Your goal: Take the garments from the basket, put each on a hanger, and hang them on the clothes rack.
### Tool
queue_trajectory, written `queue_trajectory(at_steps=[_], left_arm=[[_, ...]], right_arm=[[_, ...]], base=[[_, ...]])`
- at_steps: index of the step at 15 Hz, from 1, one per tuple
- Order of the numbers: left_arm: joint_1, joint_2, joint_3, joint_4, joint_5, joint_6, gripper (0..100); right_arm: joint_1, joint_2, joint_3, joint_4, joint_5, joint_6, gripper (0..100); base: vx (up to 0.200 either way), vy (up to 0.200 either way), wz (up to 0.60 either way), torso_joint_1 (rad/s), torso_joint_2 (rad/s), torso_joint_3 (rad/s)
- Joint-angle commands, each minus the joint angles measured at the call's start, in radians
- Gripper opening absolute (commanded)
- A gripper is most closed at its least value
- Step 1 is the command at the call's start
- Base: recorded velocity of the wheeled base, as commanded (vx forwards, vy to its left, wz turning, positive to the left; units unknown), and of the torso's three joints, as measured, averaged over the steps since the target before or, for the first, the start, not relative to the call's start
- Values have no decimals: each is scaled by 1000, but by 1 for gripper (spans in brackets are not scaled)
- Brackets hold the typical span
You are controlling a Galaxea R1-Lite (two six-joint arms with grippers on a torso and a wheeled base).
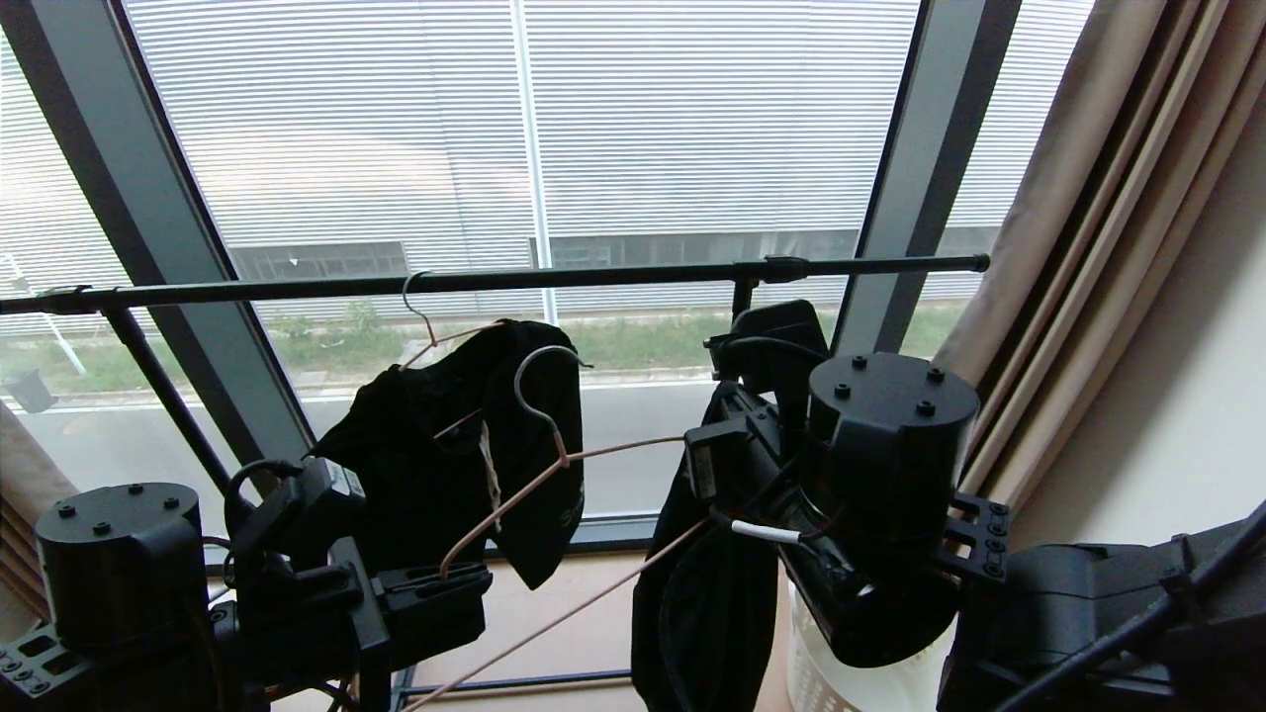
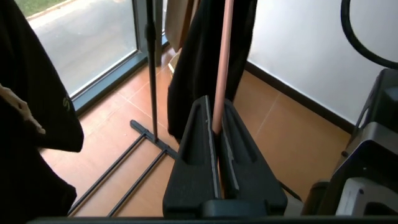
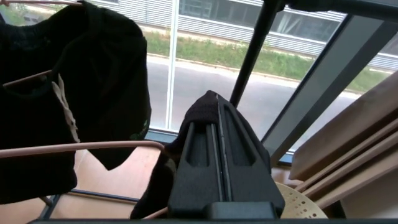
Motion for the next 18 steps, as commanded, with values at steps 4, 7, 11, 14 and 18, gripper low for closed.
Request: queue_trajectory(at_steps=[4, 7, 11, 14, 18], left_arm=[[-21, 2, 5, 0, -1, -1, 0], [-29, 2, 9, 0, -1, -1, 0], [-33, 14, 9, 0, -1, -1, 0], [-33, 16, 14, -11, -1, -1, 0], [-32, 31, 14, -14, -1, -1, 0]], right_arm=[[60, 18, 5, -3, 1, 1, 0], [97, 32, 7, -3, 2, 4, 0], [160, 34, 33, -47, -2, 7, 0], [200, 31, 45, -66, -4, 7, 0], [248, 17, 57, -87, -4, 9, 0]], base=[[0, 0, 0, 0, 0, 0], [0, 0, 0, 0, 0, 0], [0, 0, 0, 0, 0, 0], [0, 0, 0, 0, 0, 0], [0, 0, 0, 0, 0, 0]])
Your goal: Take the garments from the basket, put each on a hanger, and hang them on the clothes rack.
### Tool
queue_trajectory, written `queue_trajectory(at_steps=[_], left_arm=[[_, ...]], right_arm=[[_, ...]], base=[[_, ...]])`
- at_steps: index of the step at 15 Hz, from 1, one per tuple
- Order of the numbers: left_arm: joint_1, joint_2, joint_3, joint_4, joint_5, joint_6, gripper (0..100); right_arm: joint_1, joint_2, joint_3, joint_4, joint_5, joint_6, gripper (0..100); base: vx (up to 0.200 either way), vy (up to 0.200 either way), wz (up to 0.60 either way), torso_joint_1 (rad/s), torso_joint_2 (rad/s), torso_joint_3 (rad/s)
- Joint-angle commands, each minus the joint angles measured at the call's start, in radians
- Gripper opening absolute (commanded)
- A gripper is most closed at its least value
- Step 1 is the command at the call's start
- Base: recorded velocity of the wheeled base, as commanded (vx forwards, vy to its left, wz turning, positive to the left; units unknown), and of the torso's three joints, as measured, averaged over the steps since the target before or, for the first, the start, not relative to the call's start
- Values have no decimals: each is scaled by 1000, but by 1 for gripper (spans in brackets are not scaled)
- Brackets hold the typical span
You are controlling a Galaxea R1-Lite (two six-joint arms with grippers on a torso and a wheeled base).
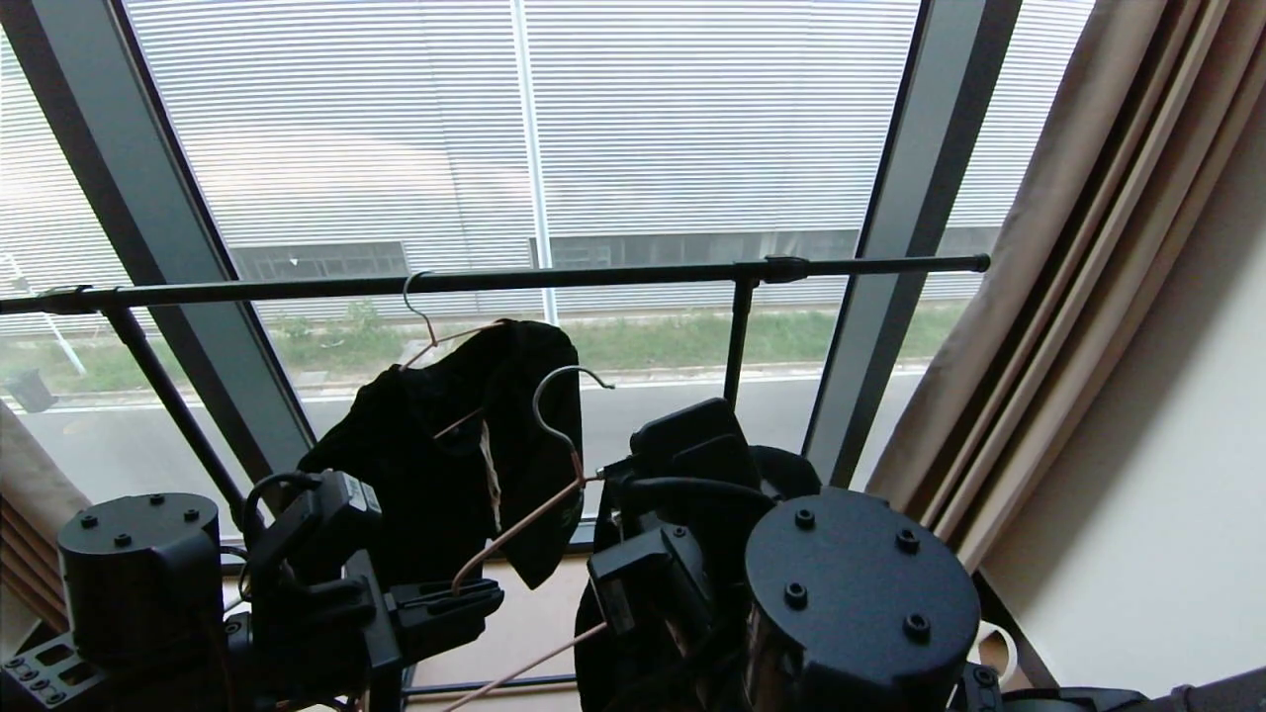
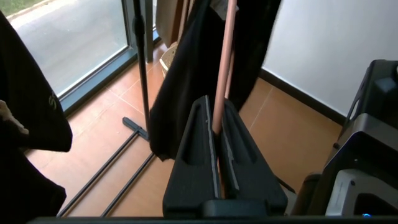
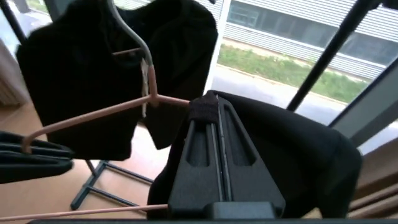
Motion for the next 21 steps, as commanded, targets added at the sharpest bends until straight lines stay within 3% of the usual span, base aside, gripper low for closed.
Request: queue_trajectory(at_steps=[1, 6, 7, 14, 21], left_arm=[[0, 9, 0, 0, 0, 0, 0], [2, 7, 6, -17, 2, 2, 0], [2, 7, 21, -45, 0, 0, 0], [3, 69, 103, -258, 0, -3, 0], [-3, 75, 126, -319, -3, -4, 0]], right_arm=[[22, -8, 8, -16, 0, -3, 0], [44, -15, 24, -23, 0, -4, 0], [36, -18, 25, -23, 0, -4, 100], [-105, -92, 13, -23, 0, -31, 100], [-105, -17, 11, -26, 3, -26, 100]], base=[[0, 0, 0, 0, 0, 0], [0, 0, 0, 0, 0, 0], [0, 0, 0, 0, 0, 0], [0, 0, 0, 0, 0, 0], [0, 0, 0, 0, 0, 0]])
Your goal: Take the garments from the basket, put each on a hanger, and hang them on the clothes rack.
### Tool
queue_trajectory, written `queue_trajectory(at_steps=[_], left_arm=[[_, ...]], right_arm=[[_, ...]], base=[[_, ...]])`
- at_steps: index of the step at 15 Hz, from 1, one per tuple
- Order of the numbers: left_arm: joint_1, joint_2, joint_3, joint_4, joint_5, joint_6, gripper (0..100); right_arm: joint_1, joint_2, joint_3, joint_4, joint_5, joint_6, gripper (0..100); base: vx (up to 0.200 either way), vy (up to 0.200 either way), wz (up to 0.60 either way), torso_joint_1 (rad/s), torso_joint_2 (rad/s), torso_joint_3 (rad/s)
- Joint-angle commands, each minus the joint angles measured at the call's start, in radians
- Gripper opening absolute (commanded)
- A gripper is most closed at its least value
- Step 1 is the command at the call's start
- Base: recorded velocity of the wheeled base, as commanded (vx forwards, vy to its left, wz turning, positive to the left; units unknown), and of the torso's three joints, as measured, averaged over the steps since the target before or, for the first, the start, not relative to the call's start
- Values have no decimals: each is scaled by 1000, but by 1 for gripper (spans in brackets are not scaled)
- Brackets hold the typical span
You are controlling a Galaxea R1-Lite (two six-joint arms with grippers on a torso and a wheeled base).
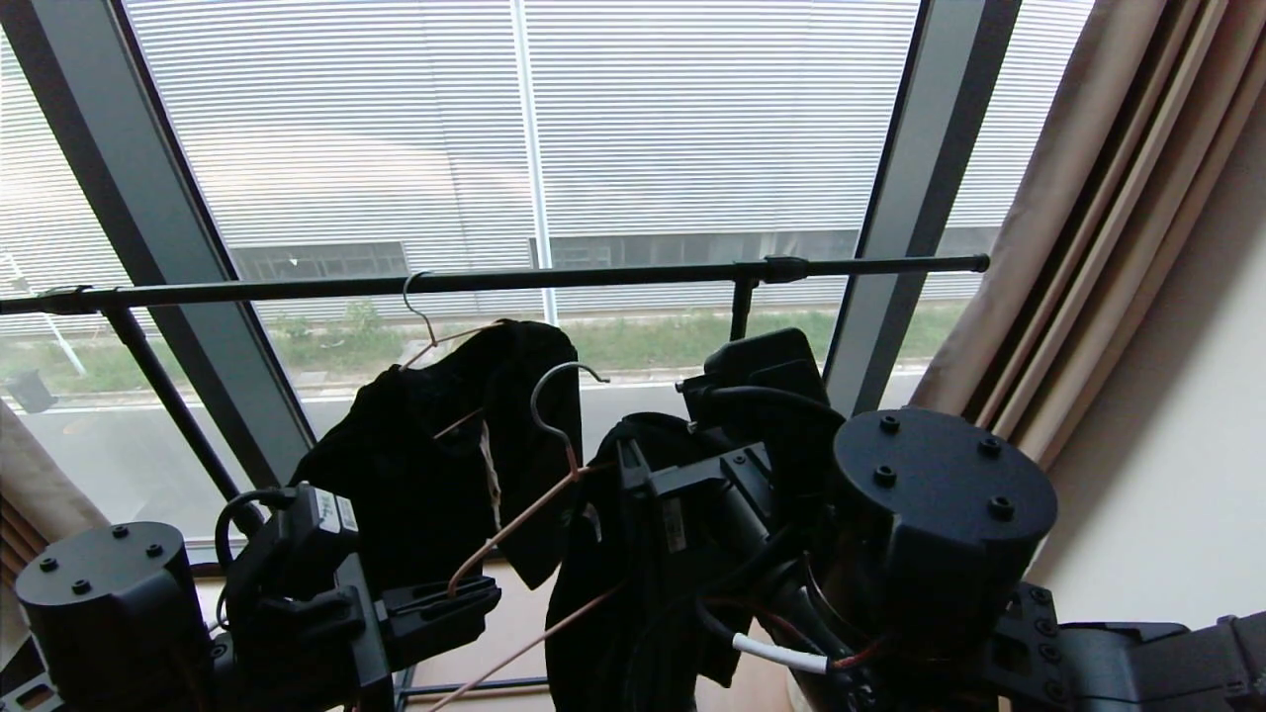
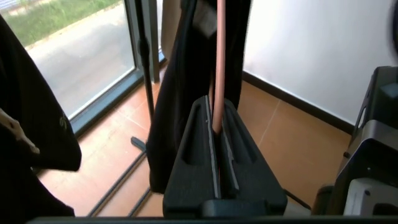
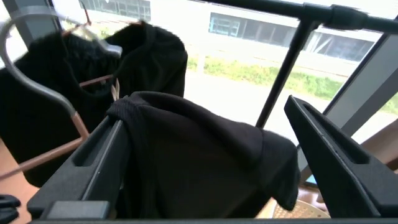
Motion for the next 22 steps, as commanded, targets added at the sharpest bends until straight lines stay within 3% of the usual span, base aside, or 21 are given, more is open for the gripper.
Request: queue_trajectory(at_steps=[1, 10, 16, 20, 21, 22], left_arm=[[-1, 2, 16, -21, -2, -2, 0], [35, 69, 23, -139, -1, -5, 0], [44, 69, 27, -188, -1, -52, 0], [68, 66, 28, -190, -12, -52, 0], [90, 68, 27, -190, -25, -51, 0], [101, 68, 25, -190, -33, -51, 0]], right_arm=[[3, 36, 0, -2, 0, 0, 100], [58, -4, 24, 0, -2, -3, 100], [62, -22, 58, 0, 8, -3, 100], [-7, -139, 133, 6, 149, -52, 100], [-60, -197, 204, 8, 273, -108, 100], [-77, -217, 231, 8, 327, -128, 100]], base=[[0, 0, 0, 0, 0, 0], [0, 0, 0, 0, 0, 0], [0, 0, 0, 0, 0, 0], [0, 0, 0, 0, 0, 0], [0, 0, 0, 0, 0, 0], [0, 0, 0, 0, 0, 0]])
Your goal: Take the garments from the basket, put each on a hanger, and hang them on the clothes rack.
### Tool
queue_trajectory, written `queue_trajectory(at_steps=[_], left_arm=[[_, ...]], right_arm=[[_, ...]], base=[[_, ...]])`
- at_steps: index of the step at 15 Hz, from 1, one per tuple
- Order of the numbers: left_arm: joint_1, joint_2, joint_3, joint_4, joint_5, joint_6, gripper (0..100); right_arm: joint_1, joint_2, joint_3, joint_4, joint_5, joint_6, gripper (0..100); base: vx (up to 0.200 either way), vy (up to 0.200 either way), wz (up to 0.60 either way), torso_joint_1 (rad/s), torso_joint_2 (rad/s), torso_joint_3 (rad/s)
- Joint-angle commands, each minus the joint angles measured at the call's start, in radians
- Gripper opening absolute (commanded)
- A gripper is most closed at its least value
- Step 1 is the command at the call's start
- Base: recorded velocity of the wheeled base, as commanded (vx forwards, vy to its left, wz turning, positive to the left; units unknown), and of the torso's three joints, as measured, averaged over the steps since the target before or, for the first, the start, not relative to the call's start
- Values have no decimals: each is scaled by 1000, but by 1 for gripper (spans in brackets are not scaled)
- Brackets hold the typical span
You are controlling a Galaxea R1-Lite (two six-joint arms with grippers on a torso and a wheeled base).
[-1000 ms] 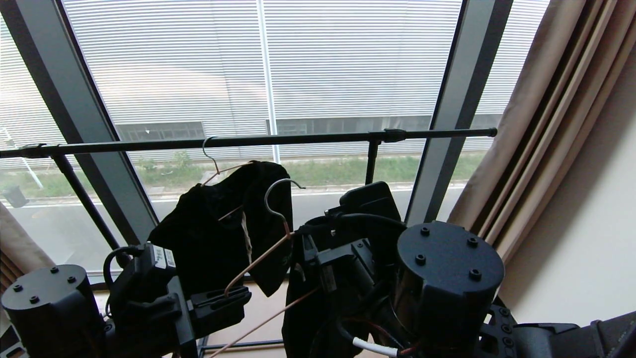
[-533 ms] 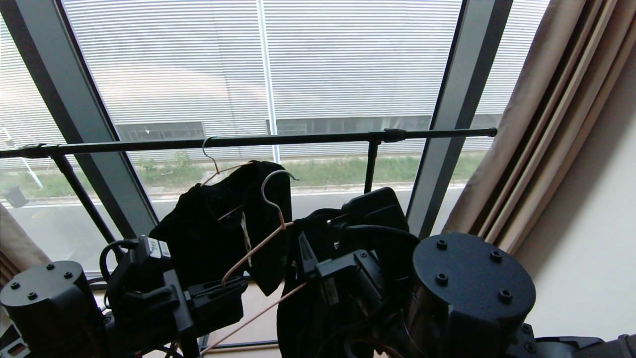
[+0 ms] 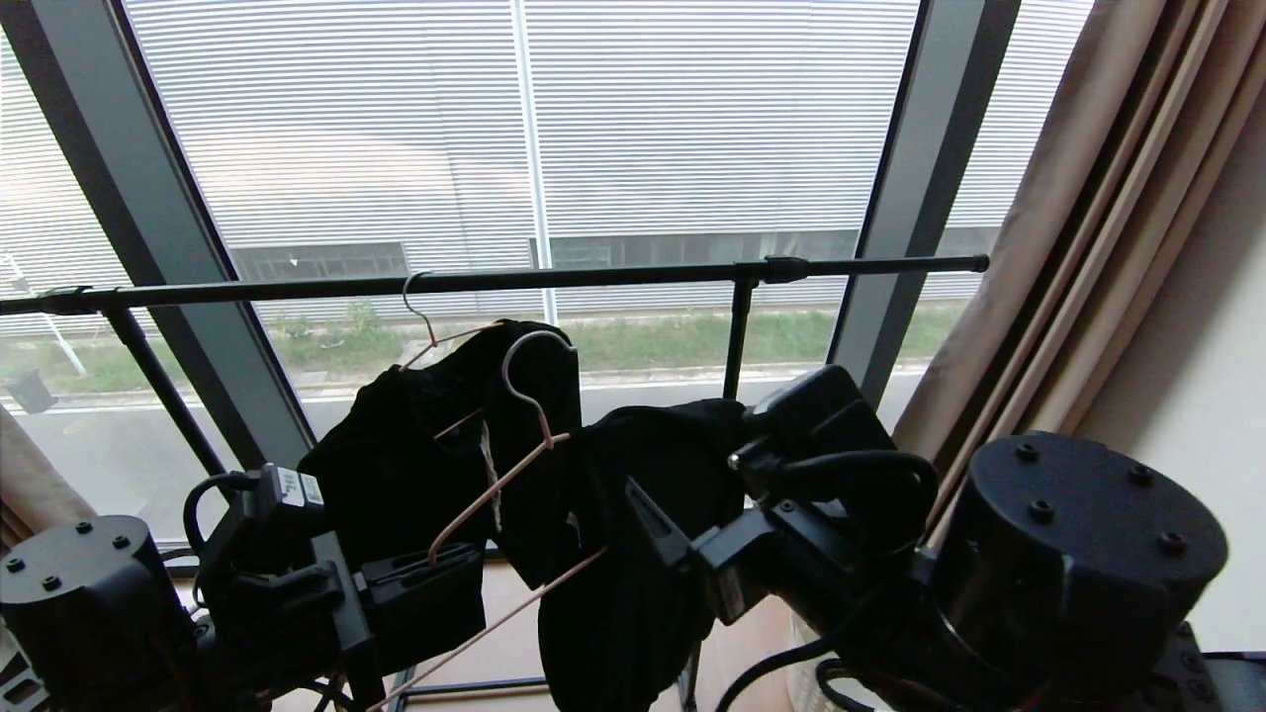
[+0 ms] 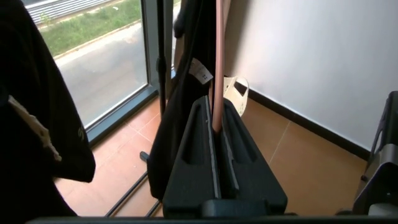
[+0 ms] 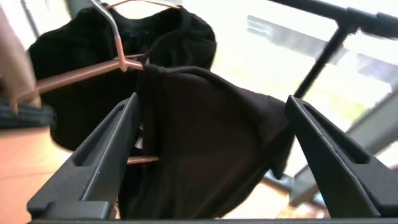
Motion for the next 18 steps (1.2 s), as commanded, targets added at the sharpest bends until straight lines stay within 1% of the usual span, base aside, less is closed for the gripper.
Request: queue_trajectory(at_steps=[1, 2, 3, 4, 5, 6, 7, 8, 9, 10, 12, 13, 15, 16, 18], left_arm=[[36, -6, -1, 0, -40, 4, 0], [64, -9, 1, 0, -84, 5, 0], [88, -12, 4, 0, -132, 10, 0], [107, -15, 8, 0, -162, 21, 0], [115, -15, 11, 0, -185, 37, 0], [116, -15, 18, 1, -190, 51, 0], [118, -12, 22, 1, -190, 65, 0], [116, -10, 22, 1, -191, 82, 0], [115, -10, 22, 1, -193, 90, 0], [115, -10, 22, 6, -214, 110, 0], [116, -13, 22, 11, -242, 122, 0], [116, -13, 22, 11, -244, 122, 0], [111, -12, 22, 11, -245, 123, 0], [108, -12, 22, 12, -248, 123, 0], [93, -10, 22, 15, -256, 123, 0]], right_arm=[[-91, -118, 108, 5, 164, -53, 100], [-127, -118, 116, 5, 216, -53, 100], [-163, -112, 112, 7, 236, -57, 100], [-197, -104, 102, 13, 262, -71, 100], [-252, -90, 82, 39, 323, -103, 100], [-294, -95, 63, 87, 374, -136, 100], [-340, -106, 25, 191, 443, -180, 100], [-374, -124, -18, 297, 519, -208, 100], [-387, -132, -47, 349, 561, -220, 100], [-430, -139, -150, 530, 684, -271, 100], [-479, -129, -319, 789, 800, -367, 100], [-513, -109, -423, 941, 860, -442, 100], [-547, -37, -578, 1154, 927, -584, 100], [-550, 0, -638, 1236, 943, -625, 100], [-551, 74, -753, 1368, 944, -686, 100]], base=[[0, 0, 0, 0, 0, 0], [0, 0, 0, 0, 0, 0], [0, 0, 0, 0, 0, 0], [0, 0, 0, 0, 0, 0], [0, 0, 0, 0, 0, 0], [0, 0, 0, 0, 0, 0], [0, 0, 0, 0, 0, 0], [0, 0, 0, 0, 0, 0], [0, 0, 0, 0, 0, 0], [0, 0, 0, 0, 0, 0], [0, 0, 0, 0, 0, 0], [0, 0, 0, 0, 0, 0], [0, 0, 0, 0, 0, 0], [0, 0, 0, 0, 0, 0], [0, 0, 0, 0, 0, 0]])
